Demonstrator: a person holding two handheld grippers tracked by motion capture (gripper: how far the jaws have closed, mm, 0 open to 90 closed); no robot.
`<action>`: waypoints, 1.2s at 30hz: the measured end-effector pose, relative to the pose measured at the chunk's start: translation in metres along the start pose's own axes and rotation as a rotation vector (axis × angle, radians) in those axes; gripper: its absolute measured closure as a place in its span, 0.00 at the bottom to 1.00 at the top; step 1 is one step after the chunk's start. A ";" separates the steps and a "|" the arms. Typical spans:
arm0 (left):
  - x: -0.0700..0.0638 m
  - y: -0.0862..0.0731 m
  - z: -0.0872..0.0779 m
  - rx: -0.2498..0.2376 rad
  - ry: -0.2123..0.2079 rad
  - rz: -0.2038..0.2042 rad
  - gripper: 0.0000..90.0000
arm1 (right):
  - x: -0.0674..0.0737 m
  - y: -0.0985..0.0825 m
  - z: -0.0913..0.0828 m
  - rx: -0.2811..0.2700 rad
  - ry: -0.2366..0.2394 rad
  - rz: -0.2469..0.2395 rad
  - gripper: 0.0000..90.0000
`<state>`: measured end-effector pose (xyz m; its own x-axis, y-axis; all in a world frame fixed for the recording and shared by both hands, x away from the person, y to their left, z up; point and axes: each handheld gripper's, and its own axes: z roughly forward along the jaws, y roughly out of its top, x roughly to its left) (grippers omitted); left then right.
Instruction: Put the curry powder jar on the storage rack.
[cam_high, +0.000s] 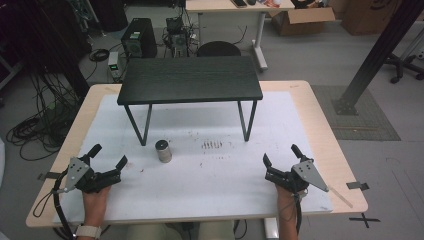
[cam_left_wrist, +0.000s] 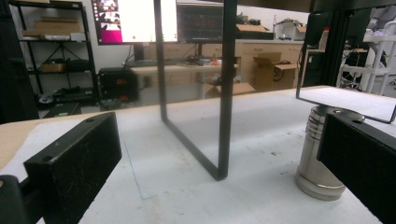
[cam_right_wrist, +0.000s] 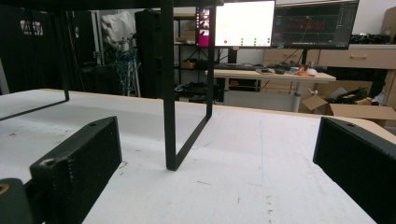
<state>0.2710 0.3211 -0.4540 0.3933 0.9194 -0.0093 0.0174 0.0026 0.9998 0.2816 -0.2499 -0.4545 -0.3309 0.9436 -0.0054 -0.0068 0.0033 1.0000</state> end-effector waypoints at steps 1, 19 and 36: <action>0.000 0.000 0.000 0.000 0.000 0.000 0.00 | 0.000 0.000 0.000 0.000 0.000 0.000 0.01; 0.000 0.000 0.000 -0.001 0.000 -0.001 0.00 | 0.000 0.000 0.000 0.004 0.001 -0.001 0.00; 0.001 0.000 0.000 -0.002 -0.002 -0.006 0.01 | 0.000 0.000 0.000 0.003 0.002 -0.001 0.00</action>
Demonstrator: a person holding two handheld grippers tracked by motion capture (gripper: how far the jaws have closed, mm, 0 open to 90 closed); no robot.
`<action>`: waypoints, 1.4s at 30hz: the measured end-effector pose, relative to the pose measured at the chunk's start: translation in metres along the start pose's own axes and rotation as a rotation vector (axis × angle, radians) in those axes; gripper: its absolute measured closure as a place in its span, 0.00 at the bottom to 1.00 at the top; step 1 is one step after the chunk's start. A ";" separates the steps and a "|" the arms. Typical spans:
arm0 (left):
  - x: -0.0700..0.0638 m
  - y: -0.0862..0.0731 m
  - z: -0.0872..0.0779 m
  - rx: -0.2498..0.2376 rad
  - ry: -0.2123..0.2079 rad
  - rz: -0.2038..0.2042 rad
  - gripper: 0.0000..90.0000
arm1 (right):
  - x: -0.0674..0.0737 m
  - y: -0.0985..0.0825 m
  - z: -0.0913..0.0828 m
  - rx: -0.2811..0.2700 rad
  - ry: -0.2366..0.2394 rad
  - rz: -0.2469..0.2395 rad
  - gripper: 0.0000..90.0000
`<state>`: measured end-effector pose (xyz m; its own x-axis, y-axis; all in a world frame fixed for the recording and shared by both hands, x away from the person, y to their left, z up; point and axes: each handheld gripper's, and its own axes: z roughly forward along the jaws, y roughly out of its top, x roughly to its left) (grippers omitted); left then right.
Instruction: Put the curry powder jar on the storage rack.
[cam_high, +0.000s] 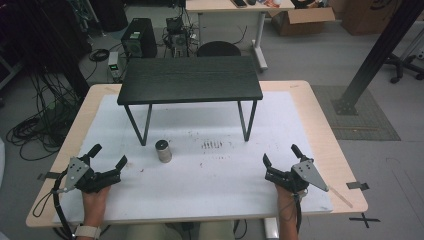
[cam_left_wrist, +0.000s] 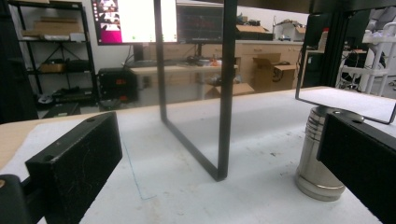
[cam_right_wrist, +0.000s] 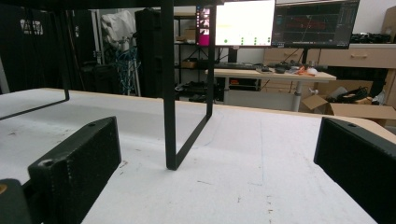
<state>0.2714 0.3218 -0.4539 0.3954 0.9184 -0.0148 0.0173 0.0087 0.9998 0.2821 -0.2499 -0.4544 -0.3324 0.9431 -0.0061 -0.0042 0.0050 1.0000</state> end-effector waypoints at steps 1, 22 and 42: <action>0.000 0.000 0.000 0.000 0.000 0.000 0.01 | 0.000 0.000 0.000 0.000 0.000 0.000 0.00; -0.012 0.023 0.008 -0.006 -0.069 -0.023 0.00 | 0.000 0.000 0.000 0.001 0.000 0.000 0.00; -0.041 0.047 0.038 0.022 -0.178 0.026 0.00 | 0.000 0.000 0.001 0.004 0.001 0.000 0.00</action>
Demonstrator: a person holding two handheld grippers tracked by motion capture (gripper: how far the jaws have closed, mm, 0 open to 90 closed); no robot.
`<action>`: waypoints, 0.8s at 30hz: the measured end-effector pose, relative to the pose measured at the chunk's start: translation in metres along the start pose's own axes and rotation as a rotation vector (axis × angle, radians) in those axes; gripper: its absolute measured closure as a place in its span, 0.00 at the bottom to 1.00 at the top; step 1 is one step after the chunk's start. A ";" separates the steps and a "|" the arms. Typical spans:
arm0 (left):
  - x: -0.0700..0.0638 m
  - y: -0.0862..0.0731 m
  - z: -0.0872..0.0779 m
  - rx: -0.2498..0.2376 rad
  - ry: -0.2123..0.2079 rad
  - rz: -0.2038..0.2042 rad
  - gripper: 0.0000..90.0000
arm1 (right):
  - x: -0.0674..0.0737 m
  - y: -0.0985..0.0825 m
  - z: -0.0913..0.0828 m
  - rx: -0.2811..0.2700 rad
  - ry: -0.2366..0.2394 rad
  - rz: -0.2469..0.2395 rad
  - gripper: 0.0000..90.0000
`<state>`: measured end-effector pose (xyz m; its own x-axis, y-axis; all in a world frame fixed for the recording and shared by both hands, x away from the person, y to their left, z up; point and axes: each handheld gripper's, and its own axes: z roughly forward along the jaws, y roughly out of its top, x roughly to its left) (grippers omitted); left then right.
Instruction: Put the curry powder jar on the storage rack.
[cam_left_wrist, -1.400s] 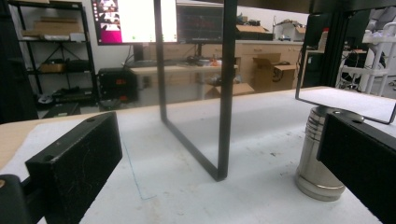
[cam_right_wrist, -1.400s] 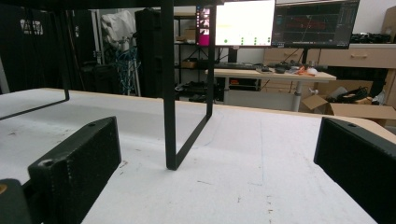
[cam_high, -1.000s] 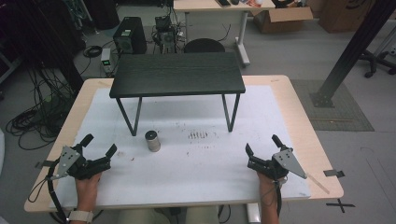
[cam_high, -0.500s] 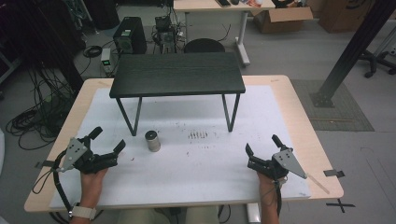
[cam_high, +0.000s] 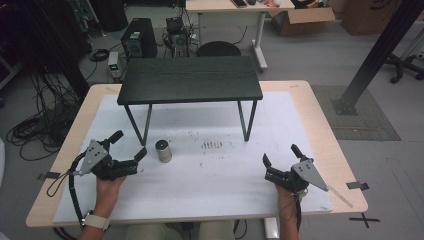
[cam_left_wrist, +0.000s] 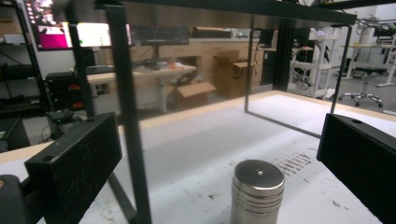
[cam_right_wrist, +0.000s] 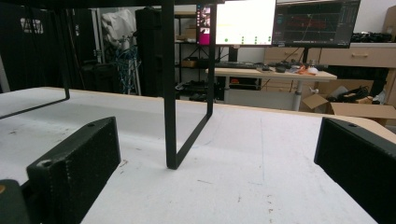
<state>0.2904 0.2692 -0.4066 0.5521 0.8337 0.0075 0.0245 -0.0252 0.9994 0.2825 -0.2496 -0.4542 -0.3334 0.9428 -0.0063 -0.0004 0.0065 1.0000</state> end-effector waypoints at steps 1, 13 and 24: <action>-0.001 0.000 0.001 0.004 -0.004 0.003 0.00 | 0.000 0.000 0.000 0.000 0.000 0.000 0.00; -0.011 -0.007 0.024 0.090 -0.055 0.039 0.01 | 0.000 0.000 0.000 -0.001 0.000 -0.001 0.00; -0.022 -0.014 0.042 0.145 -0.089 0.060 0.01 | 0.000 0.000 0.000 -0.003 0.001 -0.002 0.00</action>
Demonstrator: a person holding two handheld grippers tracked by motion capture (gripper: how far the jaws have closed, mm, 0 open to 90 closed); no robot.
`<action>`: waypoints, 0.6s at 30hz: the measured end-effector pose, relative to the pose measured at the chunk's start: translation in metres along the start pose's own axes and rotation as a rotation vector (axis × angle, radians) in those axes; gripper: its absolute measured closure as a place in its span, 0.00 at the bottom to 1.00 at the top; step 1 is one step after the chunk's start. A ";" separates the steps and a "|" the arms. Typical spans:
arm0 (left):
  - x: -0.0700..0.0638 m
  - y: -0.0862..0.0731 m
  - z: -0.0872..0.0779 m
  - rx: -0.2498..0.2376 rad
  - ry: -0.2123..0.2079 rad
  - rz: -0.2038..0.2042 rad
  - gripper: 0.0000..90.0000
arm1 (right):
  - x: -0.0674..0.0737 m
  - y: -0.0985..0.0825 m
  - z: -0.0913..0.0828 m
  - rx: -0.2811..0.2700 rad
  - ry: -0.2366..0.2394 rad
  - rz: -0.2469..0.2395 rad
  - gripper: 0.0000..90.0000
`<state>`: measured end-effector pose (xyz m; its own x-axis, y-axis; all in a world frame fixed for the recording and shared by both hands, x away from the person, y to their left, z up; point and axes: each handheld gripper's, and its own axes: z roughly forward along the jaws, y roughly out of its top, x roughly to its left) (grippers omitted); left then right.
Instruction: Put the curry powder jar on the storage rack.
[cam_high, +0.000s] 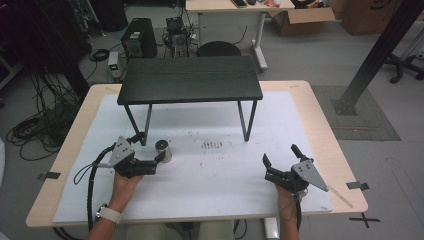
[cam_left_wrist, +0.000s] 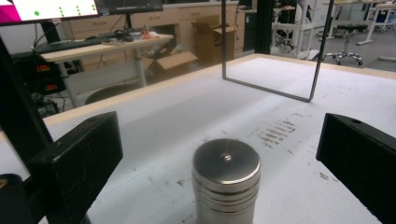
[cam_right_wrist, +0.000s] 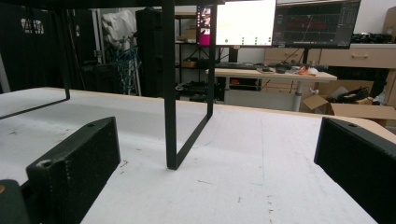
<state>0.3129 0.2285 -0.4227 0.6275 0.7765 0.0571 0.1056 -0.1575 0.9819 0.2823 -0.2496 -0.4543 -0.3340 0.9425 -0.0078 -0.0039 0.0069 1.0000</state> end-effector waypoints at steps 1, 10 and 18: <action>0.000 0.000 0.000 0.000 0.000 0.000 0.01 | 0.000 0.000 0.000 0.000 0.000 0.000 0.00; -0.002 -0.007 0.013 0.054 -0.011 -0.007 0.01 | 0.000 0.000 0.000 0.000 0.001 0.001 0.00; -0.003 -0.012 0.019 0.091 -0.014 -0.008 0.03 | 0.000 0.000 0.000 0.001 0.001 0.000 0.00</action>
<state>0.3245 0.2159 -0.4378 0.6372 0.7693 0.0459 0.1797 -0.2062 0.9619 0.2822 -0.2497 -0.4544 -0.3346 0.9423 -0.0074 -0.0033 0.0067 1.0000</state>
